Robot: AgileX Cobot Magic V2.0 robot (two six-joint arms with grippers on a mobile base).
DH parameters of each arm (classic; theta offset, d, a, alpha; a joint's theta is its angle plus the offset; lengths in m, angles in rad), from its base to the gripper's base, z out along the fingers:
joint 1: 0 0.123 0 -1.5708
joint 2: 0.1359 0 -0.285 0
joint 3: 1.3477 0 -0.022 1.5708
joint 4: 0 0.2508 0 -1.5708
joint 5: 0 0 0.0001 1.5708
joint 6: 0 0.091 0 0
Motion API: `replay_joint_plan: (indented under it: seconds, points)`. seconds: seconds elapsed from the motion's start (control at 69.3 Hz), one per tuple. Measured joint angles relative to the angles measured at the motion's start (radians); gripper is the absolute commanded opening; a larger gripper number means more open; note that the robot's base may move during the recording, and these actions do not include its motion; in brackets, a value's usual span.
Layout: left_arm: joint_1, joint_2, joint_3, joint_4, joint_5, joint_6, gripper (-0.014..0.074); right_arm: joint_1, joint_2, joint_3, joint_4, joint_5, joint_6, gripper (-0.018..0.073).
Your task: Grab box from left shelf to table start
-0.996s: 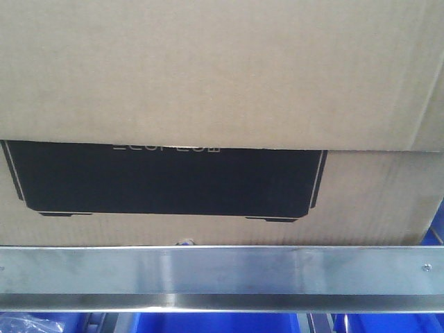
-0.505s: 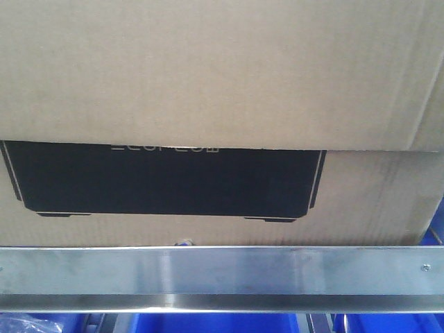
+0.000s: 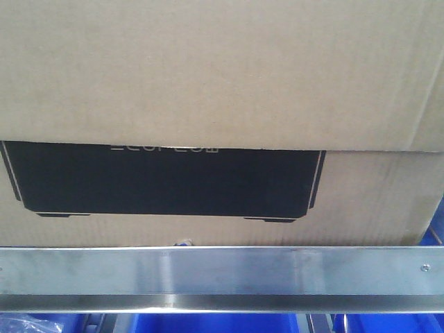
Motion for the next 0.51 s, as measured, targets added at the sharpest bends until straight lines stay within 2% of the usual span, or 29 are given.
replay_joint_plan:
  seconds: [0.101, 0.144, 0.188, 0.26, 0.404, 0.505]
  points:
    - [0.000, 0.087, -0.082, 0.021, 0.016, 0.000, 0.0281, 0.000, 0.000, 0.000, 0.000, 0.000, 0.000, 0.0057]
    - [0.000, 0.119, -0.105, 0.023, 0.026, 0.000, 0.0366, 0.000, 0.000, 0.000, 0.000, 0.000, 0.000, 0.0057]
    - [0.000, 0.152, -0.132, 0.025, 0.051, 0.000, 0.0415, 0.000, 0.000, 0.000, 0.000, 0.000, 0.000, 0.0057]
    - [0.000, 0.201, -0.178, 0.027, 0.112, 0.000, 0.0456, 0.000, 0.000, 0.000, 0.000, 0.000, 0.000, 0.0057]
    - [0.000, 0.302, -0.275, 0.023, 0.289, 0.000, 0.0456, 0.000, 0.000, 0.000, 0.000, 0.000, 0.000, 0.0057]
    - [0.000, 0.385, -0.381, -0.012, 0.431, 0.000, 0.0456, 0.000, 0.000, 0.000, 0.000, 0.000, 0.000, 0.0057]
